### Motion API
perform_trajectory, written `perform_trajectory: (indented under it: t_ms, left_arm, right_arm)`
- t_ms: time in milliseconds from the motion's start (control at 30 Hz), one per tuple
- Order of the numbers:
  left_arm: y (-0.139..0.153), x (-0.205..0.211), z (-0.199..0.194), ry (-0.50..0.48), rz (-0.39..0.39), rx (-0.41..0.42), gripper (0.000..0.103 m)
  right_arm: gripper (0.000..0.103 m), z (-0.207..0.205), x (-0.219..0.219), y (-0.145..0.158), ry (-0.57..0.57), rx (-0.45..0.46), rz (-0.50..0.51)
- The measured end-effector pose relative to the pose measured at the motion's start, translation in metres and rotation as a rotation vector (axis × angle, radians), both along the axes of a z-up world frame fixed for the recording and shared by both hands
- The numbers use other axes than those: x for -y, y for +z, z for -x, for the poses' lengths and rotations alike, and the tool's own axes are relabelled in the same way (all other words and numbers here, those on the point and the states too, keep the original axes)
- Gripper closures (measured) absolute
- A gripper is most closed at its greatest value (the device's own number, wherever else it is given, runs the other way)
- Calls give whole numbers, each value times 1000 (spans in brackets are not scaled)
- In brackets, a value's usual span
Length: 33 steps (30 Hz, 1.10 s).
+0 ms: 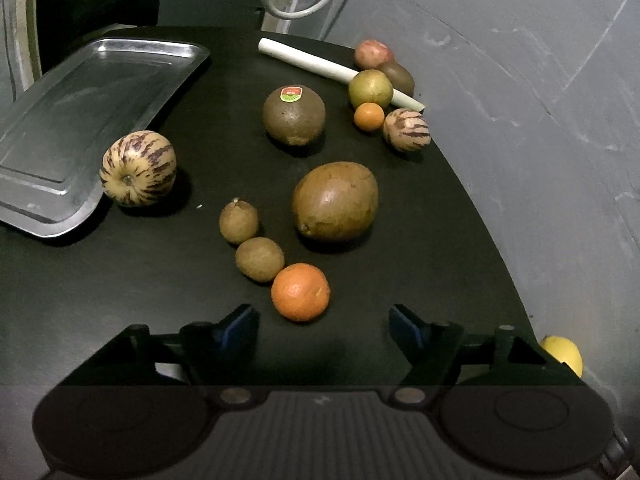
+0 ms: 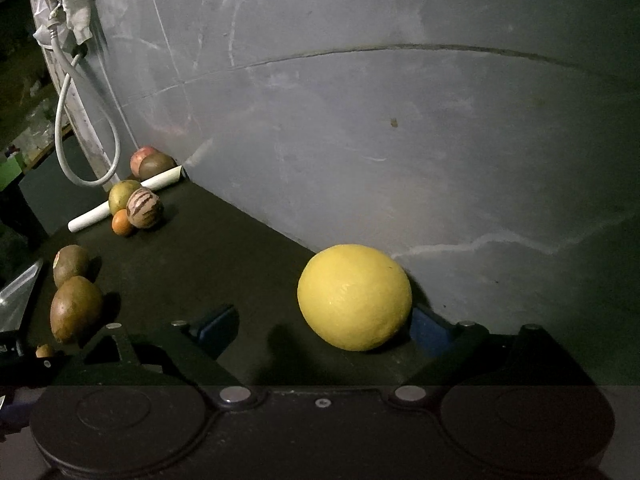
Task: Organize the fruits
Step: 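Grasp the orange tangerine with the left tool while the right tool grasps the yellow grapefruit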
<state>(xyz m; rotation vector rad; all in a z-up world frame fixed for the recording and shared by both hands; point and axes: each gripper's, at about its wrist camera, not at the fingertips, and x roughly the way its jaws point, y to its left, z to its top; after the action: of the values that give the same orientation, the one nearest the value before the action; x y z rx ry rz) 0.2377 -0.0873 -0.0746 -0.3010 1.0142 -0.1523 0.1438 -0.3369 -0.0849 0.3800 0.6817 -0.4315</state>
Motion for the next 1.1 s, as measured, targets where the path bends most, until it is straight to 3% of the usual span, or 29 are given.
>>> perform_trajectory:
  t_ms: [267, 667, 933, 1000, 1100]
  left_arm:
    - [-4, 3, -3, 41, -8, 10, 33]
    - [-6, 3, -6, 70, -3, 16, 59]
    - [-5, 4, -10, 102, 3, 11, 60]
    - [-6, 4, -11, 111, -7, 10, 69]
    - [-7, 5, -11, 112, -12, 14, 72]
  right_arm:
    - [14, -6, 2, -2, -19, 9, -6]
    - [29, -9, 0, -4, -21, 8, 30]
    - [37, -10, 2, -6, -26, 6, 35]
    - [38, -10, 0, -7, -26, 5, 39]
    - [38, -10, 0, -8, -23, 7, 36]
